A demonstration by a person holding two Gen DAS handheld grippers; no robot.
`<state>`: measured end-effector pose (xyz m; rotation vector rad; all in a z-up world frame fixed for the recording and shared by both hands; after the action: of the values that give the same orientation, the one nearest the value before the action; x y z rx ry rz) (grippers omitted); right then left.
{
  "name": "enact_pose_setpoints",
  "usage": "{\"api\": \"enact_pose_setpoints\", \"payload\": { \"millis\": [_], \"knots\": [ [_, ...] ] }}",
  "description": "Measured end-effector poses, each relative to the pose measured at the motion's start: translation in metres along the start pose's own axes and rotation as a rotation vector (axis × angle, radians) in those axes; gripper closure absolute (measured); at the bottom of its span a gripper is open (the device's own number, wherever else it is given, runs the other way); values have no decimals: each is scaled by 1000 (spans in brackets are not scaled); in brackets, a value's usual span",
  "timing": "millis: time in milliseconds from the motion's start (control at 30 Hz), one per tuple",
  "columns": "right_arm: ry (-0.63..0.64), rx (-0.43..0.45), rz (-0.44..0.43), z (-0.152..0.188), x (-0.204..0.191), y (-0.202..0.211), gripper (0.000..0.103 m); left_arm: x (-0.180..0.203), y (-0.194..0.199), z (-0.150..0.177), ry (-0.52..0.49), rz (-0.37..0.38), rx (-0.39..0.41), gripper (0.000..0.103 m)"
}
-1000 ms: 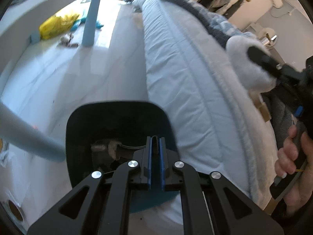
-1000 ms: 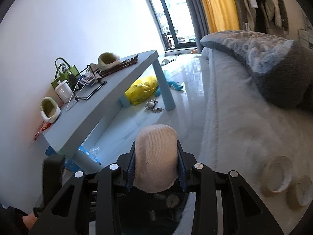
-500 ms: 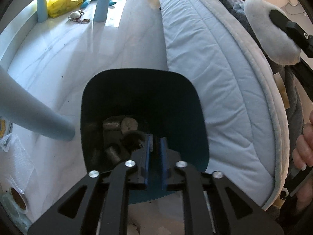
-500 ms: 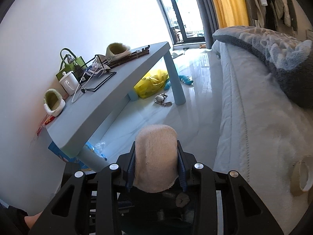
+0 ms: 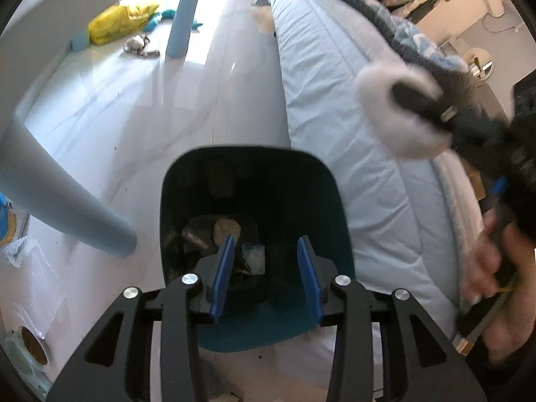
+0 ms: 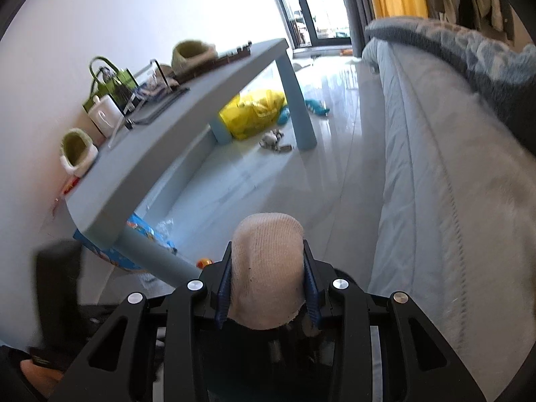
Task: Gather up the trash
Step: 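Carry the tissue ball over the teal bin with the right tool while the left tool hovers open, then open the right tool to drop the tissue ball into the bin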
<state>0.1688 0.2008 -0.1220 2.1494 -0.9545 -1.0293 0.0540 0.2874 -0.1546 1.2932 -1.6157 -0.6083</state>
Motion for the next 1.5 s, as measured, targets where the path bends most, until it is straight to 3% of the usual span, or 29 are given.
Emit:
{"api": "enact_pose_setpoints", "payload": {
  "millis": [300,667,933,1067,1167,1500],
  "knots": [
    [15,-108,33,21,1,-35,66,3,33,-16,-24,-29,134,62],
    [30,-228,55,52,-2,-70,66,16,76,-37,-63,-94,289,72],
    [76,-333,88,82,-9,-87,66,38,95,-44,-114,-114,354,76],
    [105,-384,114,95,-10,-90,58,45,108,-44,-138,-127,388,76],
    [126,-390,121,101,-14,-87,49,49,114,-46,-141,-128,407,76],
    [177,-312,96,86,-30,-53,43,67,138,-58,-150,-145,493,76]
  ]
}}
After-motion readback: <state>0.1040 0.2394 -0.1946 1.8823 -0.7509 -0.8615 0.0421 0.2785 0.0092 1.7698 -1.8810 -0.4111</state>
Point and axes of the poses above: each gripper's, at about its wrist camera, not at the fingertips, and y roughly against the way its jaws point, x to its right, z to its underside, the point moved 3 cm from there along -y, roughly the way its jaws point, and after that the axes turned 11 degrees about -y, right-handed, at the moved point
